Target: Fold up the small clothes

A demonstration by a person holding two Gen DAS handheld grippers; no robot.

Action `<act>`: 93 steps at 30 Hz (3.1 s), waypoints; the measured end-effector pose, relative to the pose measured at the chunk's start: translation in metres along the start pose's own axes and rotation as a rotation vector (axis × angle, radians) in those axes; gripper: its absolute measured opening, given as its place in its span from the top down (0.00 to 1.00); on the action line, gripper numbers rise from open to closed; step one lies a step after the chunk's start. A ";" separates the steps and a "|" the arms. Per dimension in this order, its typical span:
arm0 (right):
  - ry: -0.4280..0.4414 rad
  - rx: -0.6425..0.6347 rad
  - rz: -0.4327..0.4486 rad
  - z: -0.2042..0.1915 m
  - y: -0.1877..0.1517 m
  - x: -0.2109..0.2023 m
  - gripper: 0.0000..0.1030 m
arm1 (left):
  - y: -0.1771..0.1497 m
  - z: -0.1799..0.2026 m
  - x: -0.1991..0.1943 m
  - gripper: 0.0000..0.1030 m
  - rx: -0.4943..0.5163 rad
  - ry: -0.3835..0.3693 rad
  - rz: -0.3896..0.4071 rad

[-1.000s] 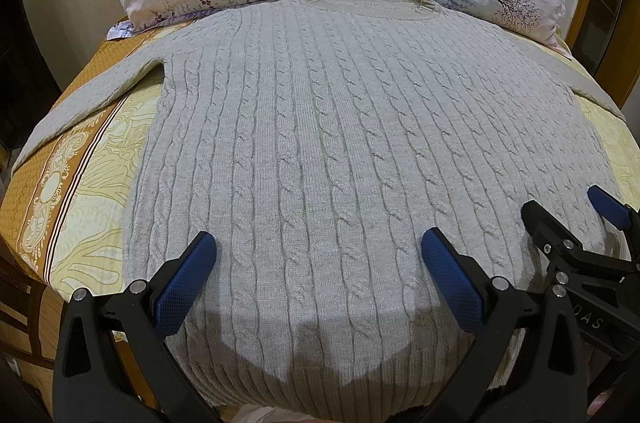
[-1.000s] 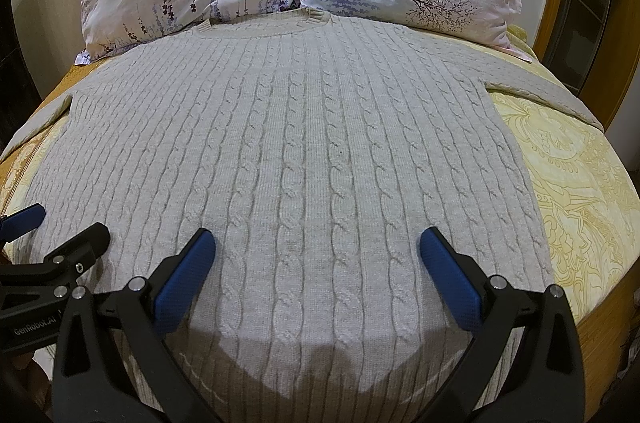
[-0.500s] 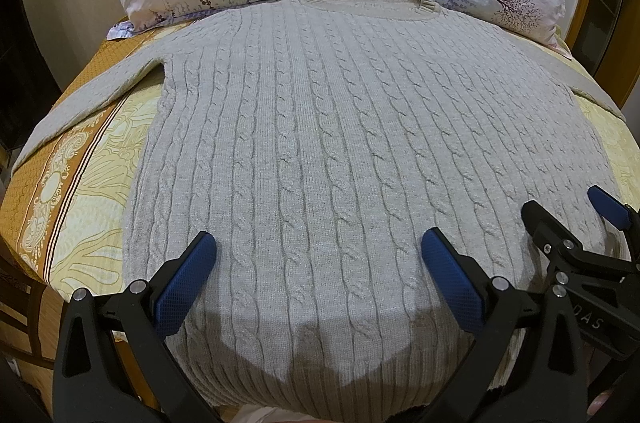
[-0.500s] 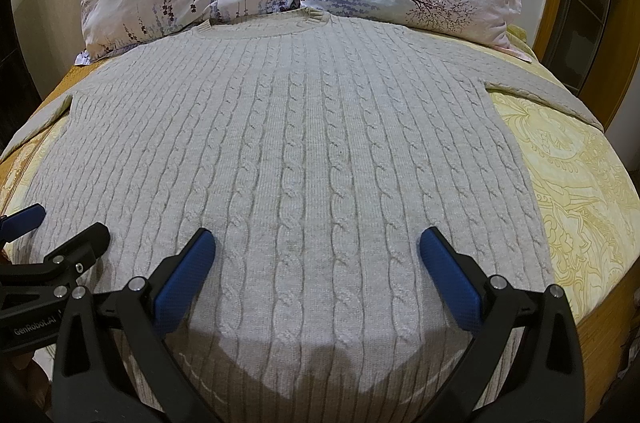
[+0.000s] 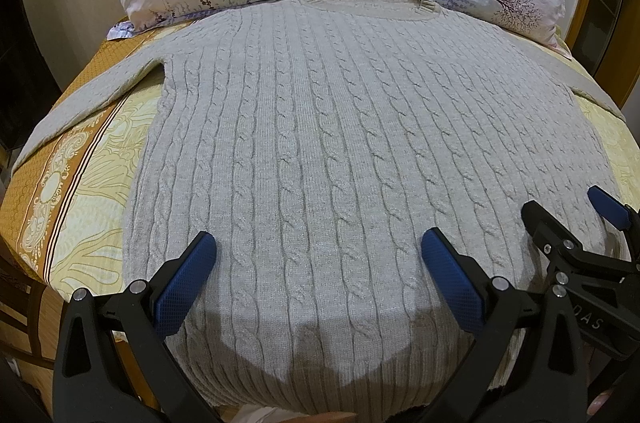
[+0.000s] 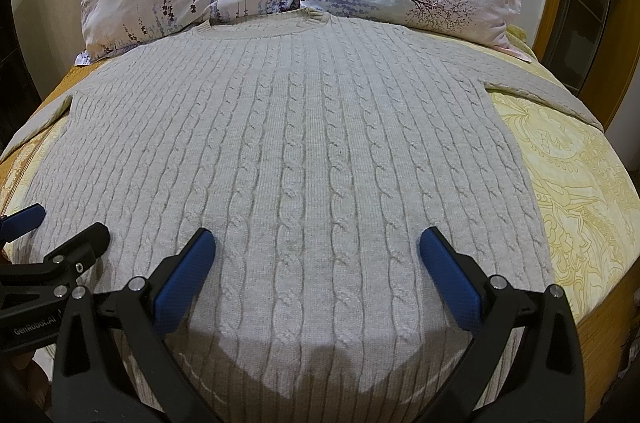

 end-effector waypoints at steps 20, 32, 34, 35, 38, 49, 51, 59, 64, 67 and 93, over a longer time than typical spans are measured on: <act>0.043 -0.053 0.015 0.002 0.004 0.005 0.02 | 0.003 -0.001 0.000 0.01 0.004 0.002 -0.014; 0.162 -0.130 -0.017 0.005 0.012 0.008 0.02 | 0.018 0.002 0.012 0.01 0.016 -0.003 -0.089; 0.214 -0.110 -0.018 0.012 0.020 0.009 0.02 | 0.023 0.002 0.015 0.01 0.022 -0.008 -0.102; 0.236 -0.087 -0.013 0.018 0.025 0.008 0.03 | 0.027 0.003 0.017 0.01 0.024 -0.010 -0.104; 0.251 0.068 0.019 0.071 0.055 0.009 0.06 | 0.042 -0.003 0.021 0.01 0.017 0.002 -0.086; 0.089 0.753 0.010 0.305 0.083 0.065 0.40 | 0.100 -0.014 0.046 0.01 -0.012 -0.078 -0.052; 0.087 0.848 -0.016 0.328 0.075 0.078 0.47 | 0.106 -0.015 0.050 0.01 -0.007 -0.072 -0.043; 0.127 0.902 0.008 0.348 0.080 0.105 0.53 | 0.115 -0.006 0.063 0.01 -0.012 -0.140 -0.050; 0.140 0.956 0.026 0.360 0.076 0.112 0.75 | 0.119 -0.003 0.064 0.01 -0.021 -0.189 -0.030; 0.126 0.994 0.049 0.372 0.069 0.112 0.83 | 0.123 -0.004 0.063 0.01 -0.036 -0.205 -0.013; 0.354 0.260 0.086 0.130 0.170 0.091 0.91 | 0.158 0.024 0.061 0.01 -0.096 -0.473 -0.007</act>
Point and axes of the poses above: each gripper's, at about its wrist camera, not at the fingertips, and x roughly the way its jaws point, z to its right, y to its top, the point moved 5 cm from there along x, roughly the way its jaws point, and after that the axes turned 5 degrees about -x, right-handed, at the moved point
